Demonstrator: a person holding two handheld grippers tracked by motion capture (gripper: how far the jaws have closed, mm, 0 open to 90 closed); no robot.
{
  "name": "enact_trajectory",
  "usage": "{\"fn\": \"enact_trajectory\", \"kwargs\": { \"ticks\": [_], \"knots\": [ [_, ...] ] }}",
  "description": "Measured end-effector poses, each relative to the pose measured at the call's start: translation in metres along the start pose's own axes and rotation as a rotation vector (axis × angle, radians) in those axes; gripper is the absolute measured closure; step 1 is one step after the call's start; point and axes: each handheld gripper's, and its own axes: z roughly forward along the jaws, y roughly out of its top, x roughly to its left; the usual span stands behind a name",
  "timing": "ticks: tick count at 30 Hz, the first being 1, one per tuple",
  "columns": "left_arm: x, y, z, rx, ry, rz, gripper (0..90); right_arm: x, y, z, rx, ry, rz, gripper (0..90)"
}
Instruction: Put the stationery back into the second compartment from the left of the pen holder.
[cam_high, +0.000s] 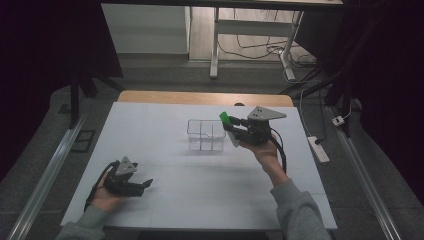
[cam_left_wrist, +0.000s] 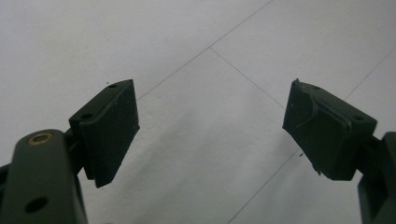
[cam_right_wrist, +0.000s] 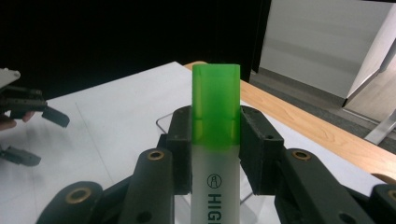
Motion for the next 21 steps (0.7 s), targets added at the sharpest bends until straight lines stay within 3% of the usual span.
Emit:
{"fn": "enact_trajectory", "kwargs": {
  "ticks": [21],
  "knots": [
    [0.000, 0.000, 0.000, -0.001, -0.009, 0.000, 17.7, 0.001, 0.025, 0.050, -0.042, 0.005, 0.023, 66.4]
  ]
}}
